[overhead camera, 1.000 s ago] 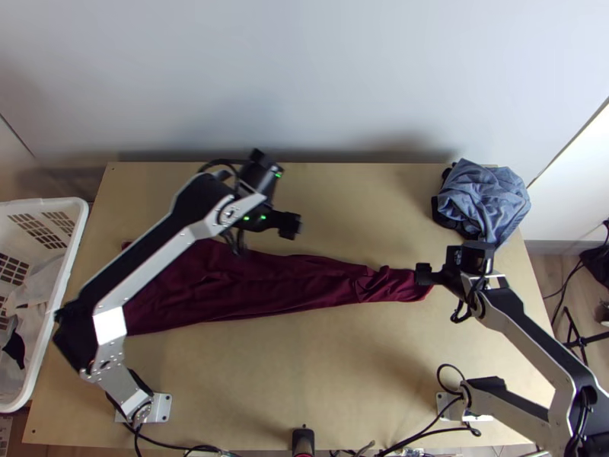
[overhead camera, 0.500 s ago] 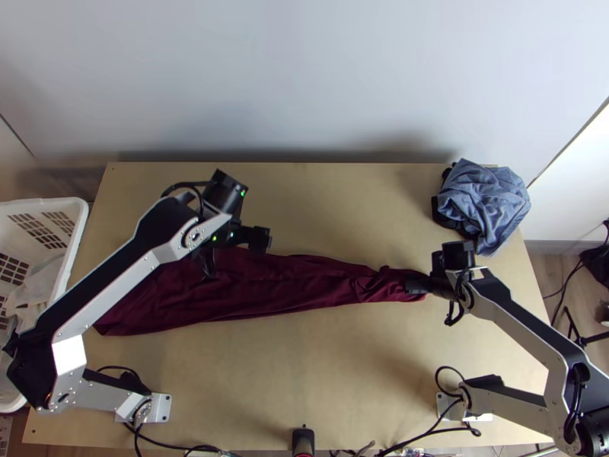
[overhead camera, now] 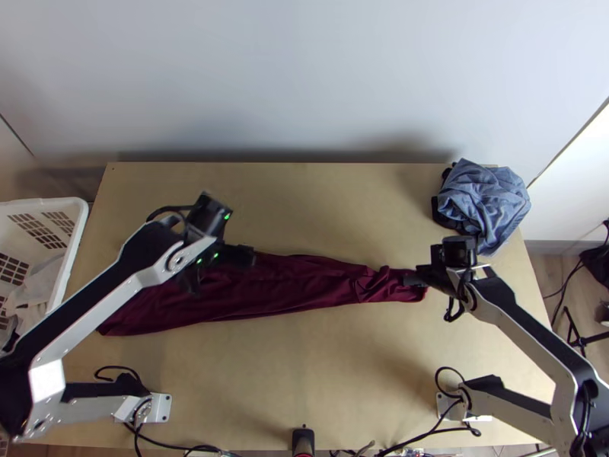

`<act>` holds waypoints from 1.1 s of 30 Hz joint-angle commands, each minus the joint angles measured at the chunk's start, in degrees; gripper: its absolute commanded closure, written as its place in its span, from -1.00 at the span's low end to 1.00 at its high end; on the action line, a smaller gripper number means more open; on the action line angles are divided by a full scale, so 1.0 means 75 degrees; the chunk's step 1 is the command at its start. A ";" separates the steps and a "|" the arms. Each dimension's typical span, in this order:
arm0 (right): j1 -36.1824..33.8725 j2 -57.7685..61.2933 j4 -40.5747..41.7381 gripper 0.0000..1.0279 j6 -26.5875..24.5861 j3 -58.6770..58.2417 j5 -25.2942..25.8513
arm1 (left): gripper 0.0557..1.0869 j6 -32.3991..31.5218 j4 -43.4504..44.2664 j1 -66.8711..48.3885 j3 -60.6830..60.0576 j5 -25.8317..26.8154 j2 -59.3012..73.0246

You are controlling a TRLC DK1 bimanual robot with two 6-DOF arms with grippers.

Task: Fold the t-shirt

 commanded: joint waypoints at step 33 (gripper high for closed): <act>0.0702 -0.0494 -0.0562 -0.71 0.0741 0.0130 0.0216 | -0.91 0.2848 0.0959 0.4362 -0.3976 0.1092 -0.2939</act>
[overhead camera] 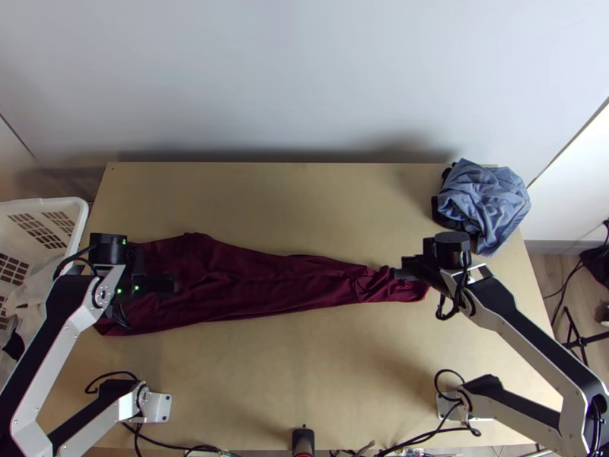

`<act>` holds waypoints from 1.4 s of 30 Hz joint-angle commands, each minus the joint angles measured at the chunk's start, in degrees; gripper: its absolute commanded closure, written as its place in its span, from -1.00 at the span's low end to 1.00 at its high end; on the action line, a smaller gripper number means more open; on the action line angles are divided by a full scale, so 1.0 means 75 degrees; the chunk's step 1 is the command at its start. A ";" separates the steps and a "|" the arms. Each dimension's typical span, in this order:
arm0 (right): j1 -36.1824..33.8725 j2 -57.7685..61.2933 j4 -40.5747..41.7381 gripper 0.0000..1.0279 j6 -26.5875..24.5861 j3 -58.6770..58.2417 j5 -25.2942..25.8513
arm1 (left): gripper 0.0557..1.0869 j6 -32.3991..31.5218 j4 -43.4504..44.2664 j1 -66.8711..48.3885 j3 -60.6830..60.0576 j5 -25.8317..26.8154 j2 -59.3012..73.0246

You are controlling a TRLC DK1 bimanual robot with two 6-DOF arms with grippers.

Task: Fold the t-shirt

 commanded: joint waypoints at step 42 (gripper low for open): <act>-0.0410 0.0711 -0.0652 0.52 -0.0876 -0.0469 0.0833 | -0.90 0.0308 0.0185 0.0005 -0.0648 0.0048 0.0053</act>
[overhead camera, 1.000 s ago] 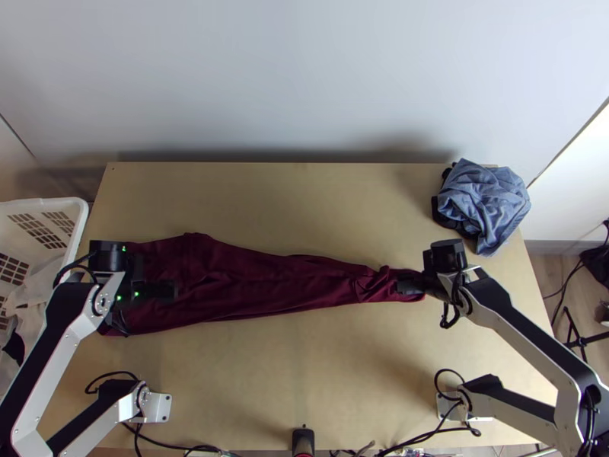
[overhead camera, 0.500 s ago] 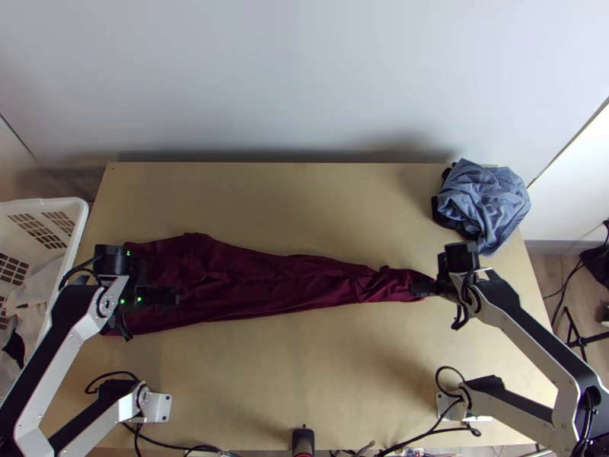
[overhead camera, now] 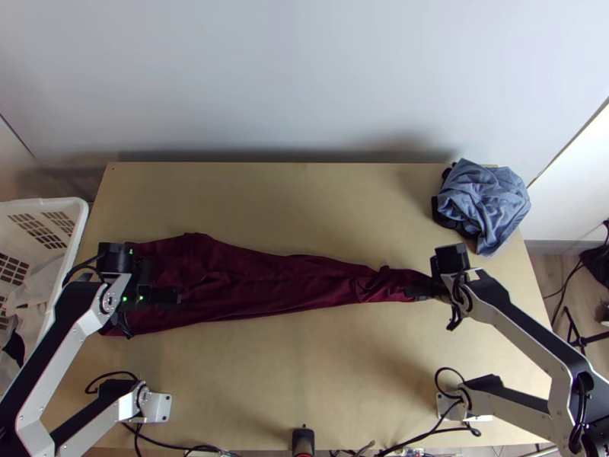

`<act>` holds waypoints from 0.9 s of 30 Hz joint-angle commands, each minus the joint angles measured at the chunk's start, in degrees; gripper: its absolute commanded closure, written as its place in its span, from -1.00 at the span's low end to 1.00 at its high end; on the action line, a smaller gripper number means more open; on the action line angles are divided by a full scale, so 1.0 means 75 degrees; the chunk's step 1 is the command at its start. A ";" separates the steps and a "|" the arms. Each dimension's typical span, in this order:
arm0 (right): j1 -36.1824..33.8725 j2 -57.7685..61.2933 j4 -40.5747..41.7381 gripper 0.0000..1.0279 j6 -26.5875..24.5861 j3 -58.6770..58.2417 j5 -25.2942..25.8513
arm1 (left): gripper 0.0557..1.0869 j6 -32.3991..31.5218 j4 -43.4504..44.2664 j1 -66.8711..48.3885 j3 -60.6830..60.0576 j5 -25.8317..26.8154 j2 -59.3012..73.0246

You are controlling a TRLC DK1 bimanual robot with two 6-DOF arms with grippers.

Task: Fold the t-shirt

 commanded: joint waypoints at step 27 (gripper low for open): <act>0.0744 -0.0712 0.1129 0.95 -0.0604 -0.0240 0.0309 | -0.90 -0.1108 0.0631 -0.0499 -0.0083 0.0286 0.0190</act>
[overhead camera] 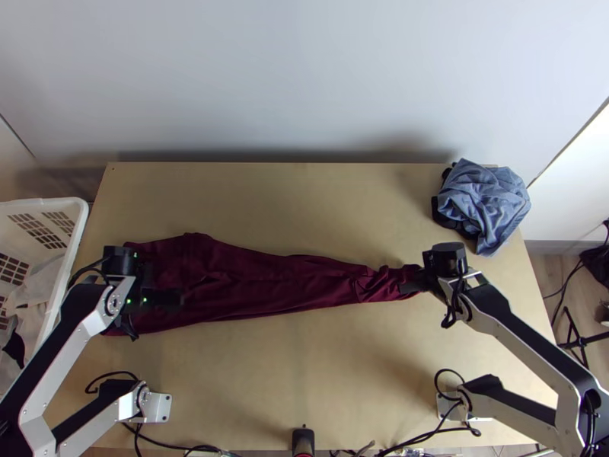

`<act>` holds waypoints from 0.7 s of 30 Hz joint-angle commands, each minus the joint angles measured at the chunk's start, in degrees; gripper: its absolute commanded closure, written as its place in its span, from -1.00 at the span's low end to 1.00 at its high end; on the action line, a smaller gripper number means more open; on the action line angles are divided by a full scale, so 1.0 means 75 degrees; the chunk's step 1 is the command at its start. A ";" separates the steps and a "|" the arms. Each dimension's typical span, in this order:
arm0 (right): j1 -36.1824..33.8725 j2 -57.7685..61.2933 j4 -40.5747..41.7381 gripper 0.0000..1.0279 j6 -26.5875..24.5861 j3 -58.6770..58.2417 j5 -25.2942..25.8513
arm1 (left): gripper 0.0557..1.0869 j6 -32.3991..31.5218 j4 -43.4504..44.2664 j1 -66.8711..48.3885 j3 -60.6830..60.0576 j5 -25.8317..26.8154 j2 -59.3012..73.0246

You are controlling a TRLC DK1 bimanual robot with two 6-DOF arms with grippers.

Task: Fold the t-shirt

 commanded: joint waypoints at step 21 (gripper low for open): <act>0.0320 -0.0519 -0.0160 0.95 0.0064 -0.0050 0.0314 | -0.90 -0.2382 0.2224 -0.1361 0.0138 0.0843 0.1427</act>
